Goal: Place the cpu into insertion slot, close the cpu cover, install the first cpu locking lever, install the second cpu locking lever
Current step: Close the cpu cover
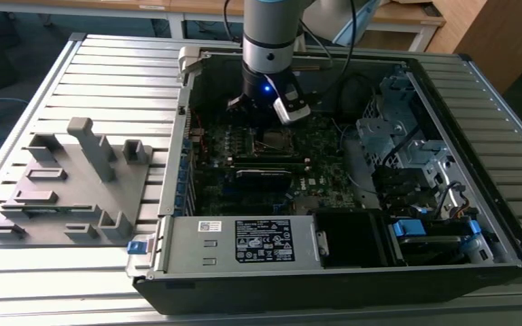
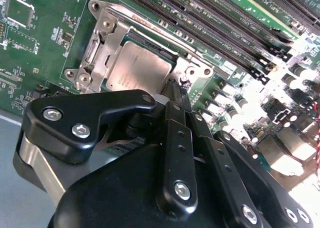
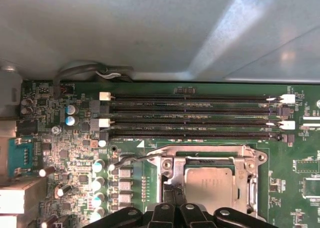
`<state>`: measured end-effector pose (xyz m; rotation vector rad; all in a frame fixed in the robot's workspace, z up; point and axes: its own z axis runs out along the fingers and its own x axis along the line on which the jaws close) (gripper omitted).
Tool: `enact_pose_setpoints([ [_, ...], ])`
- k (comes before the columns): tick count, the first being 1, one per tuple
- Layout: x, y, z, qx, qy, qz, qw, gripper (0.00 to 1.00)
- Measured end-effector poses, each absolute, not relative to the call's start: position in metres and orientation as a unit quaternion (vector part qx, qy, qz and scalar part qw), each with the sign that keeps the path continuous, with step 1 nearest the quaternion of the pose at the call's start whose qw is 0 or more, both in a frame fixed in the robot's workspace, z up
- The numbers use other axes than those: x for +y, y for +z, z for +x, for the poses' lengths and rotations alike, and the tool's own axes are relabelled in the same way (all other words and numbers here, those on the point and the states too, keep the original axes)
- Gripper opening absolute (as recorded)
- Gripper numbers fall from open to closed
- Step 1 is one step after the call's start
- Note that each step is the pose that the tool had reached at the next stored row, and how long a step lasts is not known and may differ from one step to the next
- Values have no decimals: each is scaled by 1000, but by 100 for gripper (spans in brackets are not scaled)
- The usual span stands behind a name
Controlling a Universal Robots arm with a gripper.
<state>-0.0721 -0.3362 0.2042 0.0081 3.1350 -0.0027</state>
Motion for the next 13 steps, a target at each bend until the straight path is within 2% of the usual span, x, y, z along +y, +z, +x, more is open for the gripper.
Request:
enact_pose_setpoints([
  [13,-336,210,-66,1000,-1,3,3,10],
])
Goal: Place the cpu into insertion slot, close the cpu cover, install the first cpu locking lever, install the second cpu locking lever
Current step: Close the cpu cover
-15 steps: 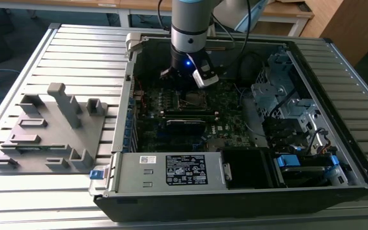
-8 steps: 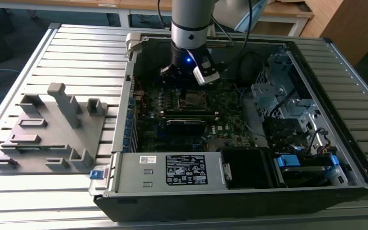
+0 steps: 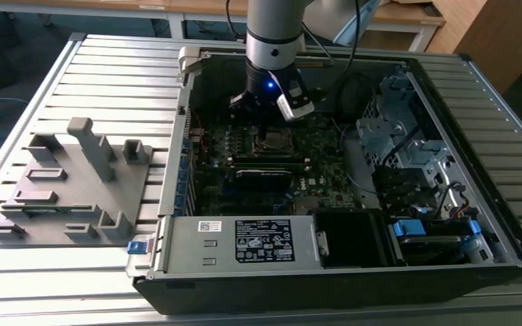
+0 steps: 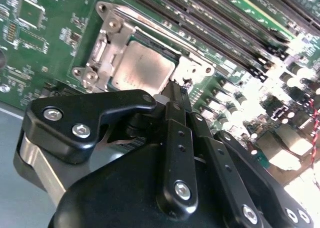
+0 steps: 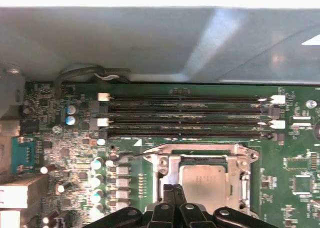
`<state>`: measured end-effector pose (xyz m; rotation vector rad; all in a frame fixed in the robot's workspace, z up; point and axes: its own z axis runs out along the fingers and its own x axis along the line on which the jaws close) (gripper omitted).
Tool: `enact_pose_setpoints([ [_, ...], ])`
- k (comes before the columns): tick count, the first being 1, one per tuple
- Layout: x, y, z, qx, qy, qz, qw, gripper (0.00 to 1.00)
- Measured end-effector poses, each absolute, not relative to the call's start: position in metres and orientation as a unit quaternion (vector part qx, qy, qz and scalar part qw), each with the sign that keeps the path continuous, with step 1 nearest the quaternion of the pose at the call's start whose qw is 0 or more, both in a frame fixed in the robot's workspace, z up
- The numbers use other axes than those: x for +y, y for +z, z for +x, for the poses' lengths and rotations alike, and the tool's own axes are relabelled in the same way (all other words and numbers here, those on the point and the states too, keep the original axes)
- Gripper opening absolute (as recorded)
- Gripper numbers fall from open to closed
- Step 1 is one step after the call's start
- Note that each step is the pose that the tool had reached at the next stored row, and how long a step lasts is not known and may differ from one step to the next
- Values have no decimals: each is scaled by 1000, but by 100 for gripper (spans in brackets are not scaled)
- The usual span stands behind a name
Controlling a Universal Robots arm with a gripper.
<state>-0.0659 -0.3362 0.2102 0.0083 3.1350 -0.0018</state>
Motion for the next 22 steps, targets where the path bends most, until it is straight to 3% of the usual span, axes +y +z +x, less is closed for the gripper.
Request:
enact_pose_setpoints([
  [22,-338,209,-43,1000,5,14,3,10],
])
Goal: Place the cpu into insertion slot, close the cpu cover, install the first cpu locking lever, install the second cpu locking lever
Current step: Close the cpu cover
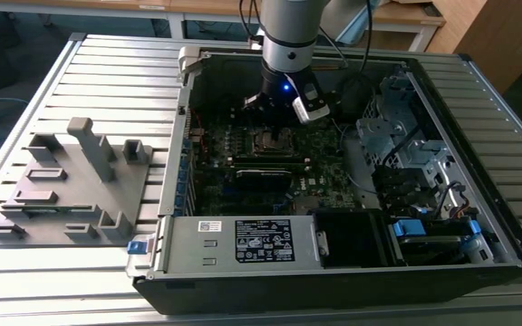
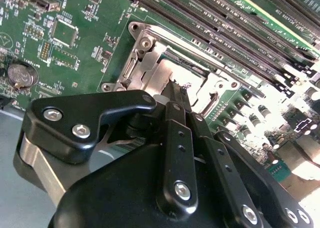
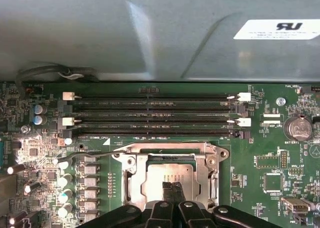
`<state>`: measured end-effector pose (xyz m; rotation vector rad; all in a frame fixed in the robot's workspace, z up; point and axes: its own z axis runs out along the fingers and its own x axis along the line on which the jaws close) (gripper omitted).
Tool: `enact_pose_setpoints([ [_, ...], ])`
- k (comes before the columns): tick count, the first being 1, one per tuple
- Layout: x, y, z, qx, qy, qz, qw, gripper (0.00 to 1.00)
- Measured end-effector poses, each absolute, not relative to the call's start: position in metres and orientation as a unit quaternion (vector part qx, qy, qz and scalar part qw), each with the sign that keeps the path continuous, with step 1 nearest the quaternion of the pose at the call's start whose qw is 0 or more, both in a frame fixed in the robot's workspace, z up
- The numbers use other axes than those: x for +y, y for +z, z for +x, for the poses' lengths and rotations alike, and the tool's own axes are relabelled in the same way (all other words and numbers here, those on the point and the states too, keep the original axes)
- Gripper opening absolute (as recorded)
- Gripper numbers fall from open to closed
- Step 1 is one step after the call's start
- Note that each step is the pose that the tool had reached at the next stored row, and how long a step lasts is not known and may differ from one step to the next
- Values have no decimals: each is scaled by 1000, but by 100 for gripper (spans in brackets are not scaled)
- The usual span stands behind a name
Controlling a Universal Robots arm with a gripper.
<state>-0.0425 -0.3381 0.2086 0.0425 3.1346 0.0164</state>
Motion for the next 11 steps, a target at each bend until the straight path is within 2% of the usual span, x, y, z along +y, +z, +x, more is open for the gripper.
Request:
enact_pose_setpoints([
  [11,-338,209,-44,1000,6,20,3,10],
])
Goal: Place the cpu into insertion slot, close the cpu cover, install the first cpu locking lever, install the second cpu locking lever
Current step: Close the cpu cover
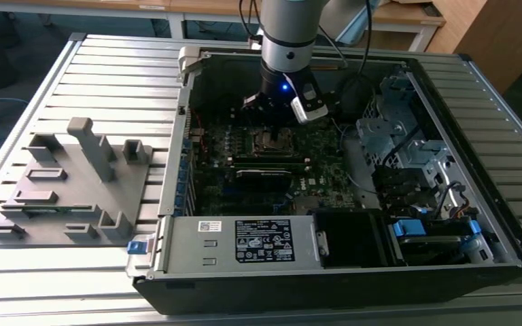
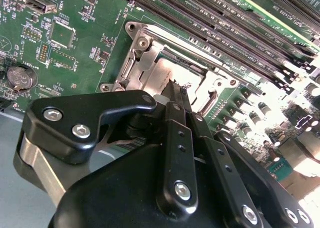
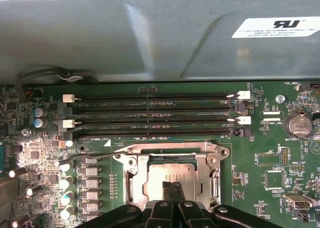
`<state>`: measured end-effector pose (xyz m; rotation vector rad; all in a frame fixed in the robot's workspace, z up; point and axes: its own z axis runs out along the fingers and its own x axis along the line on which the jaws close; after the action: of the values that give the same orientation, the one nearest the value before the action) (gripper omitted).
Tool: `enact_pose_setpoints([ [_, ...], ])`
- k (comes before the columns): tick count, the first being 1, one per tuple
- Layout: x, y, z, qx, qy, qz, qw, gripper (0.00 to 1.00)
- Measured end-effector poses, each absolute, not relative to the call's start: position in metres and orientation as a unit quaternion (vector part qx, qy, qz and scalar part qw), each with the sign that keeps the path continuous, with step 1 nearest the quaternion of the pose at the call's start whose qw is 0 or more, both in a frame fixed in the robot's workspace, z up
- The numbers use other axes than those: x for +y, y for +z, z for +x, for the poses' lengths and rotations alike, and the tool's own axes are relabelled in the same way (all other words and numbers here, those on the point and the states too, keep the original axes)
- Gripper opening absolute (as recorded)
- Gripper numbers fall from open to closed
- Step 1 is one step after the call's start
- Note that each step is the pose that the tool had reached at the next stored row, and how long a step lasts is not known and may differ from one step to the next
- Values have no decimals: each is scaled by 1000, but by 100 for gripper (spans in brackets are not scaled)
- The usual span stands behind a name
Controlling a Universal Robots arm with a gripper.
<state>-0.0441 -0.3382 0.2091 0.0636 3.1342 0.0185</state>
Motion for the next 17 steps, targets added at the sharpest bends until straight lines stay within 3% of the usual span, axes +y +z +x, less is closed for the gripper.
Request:
enact_pose_setpoints([
  [17,-338,214,-44,1000,6,20,3,10],
])
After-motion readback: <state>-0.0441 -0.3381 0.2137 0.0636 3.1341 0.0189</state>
